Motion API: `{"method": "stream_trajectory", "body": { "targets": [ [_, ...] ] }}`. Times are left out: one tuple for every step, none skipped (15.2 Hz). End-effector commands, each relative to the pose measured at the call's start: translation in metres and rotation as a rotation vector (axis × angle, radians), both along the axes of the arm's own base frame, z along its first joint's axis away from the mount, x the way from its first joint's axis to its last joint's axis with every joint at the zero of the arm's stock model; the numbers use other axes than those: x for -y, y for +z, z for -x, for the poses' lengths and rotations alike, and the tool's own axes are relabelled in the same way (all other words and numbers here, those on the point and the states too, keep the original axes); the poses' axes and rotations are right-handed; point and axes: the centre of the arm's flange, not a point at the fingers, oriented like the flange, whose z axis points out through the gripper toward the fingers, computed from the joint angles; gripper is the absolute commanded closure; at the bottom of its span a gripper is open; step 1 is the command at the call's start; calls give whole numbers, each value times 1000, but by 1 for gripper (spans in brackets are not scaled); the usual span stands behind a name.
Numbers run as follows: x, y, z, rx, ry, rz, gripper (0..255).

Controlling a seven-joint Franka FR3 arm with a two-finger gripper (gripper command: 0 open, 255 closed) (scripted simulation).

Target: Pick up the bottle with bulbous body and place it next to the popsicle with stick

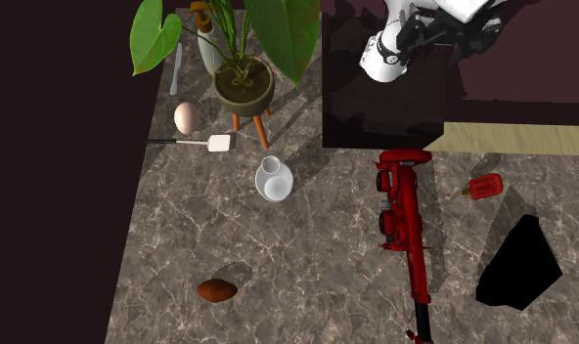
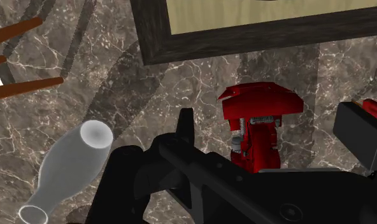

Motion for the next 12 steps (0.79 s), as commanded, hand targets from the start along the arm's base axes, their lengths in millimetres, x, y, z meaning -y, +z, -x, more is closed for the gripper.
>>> {"method": "stream_trajectory", "body": {
  "targets": [
    [21,-9,-16,4,1,5,0],
    [30,-14,-24,5,1,7,0],
    [40,-18,-31,6,1,9,0],
    [49,-22,-39,8,1,10,0],
    [59,-26,-47,9,2,12,0],
    [68,-30,-54,10,2,14,0],
    [78,-35,-62,12,2,16,0],
    [87,-39,-69,13,2,18,0],
    [97,-43,-77,14,2,20,0],
    [106,-47,-85,16,2,22,0],
    [116,-51,-92,17,2,23,0],
    [125,-55,-100,18,3,25,0]
  ]
}}
